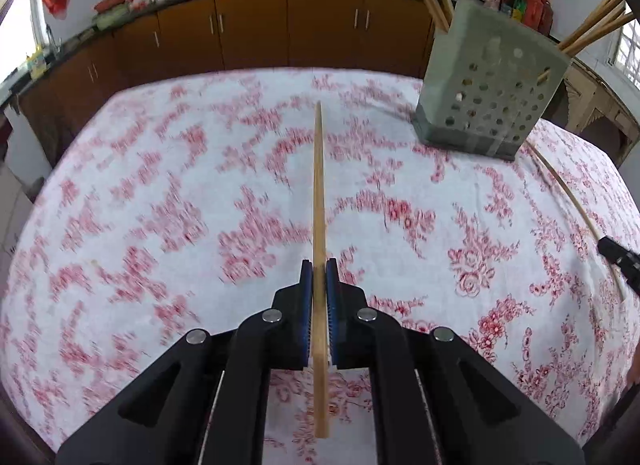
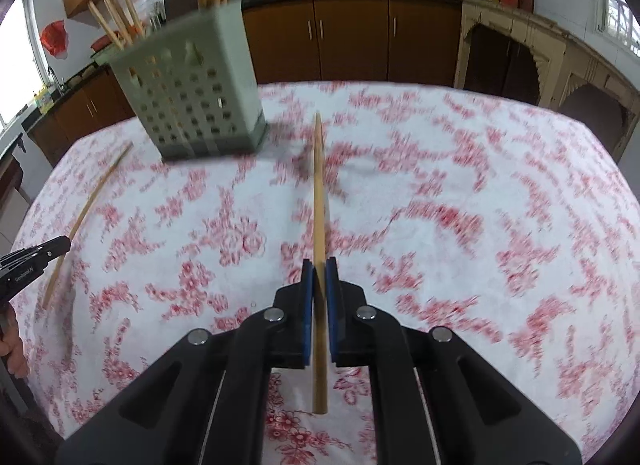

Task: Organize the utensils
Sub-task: 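Raise both held chopsticks upright and carry them above the green holder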

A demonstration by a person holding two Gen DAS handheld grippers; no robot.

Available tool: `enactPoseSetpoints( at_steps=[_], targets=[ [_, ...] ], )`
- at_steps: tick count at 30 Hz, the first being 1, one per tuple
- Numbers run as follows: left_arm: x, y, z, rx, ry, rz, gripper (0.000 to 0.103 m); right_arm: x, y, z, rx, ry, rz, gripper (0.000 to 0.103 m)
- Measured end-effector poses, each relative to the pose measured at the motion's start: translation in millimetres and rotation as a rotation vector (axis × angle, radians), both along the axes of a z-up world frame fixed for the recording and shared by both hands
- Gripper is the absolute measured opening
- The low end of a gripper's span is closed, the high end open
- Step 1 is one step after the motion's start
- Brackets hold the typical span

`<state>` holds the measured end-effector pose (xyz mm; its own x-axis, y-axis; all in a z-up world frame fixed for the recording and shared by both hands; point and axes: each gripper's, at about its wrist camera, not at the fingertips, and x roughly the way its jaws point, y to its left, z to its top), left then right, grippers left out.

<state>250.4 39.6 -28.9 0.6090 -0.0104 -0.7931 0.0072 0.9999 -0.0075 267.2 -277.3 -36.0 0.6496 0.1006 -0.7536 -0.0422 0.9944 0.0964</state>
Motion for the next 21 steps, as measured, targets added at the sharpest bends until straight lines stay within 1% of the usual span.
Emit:
enactPoseSetpoints(
  at_steps=[5,12,15,21],
  targets=[
    [-3.6,2.2,36.3,0.018,-0.086,-0.027,0.007,-7.4,-16.3,29.6,0.021,-0.075,-0.031,0.007],
    [-3.6,6.5,79.6,0.0,-0.189,-0.044,0.007,-12.4,-37.1,60.5,0.06,-0.163,-0.065,0.007],
    [-4.6,11.1,98.4,-0.021,-0.239,-0.043,0.007,-14.6,-44.1,75.5,0.073,-0.209,-0.076,0.007],
    [-4.8,18.2,134.1,-0.088,-0.336,-0.035,0.007,-14.9,-53.7,101.8,0.092,-0.281,-0.102,0.007]
  ],
)
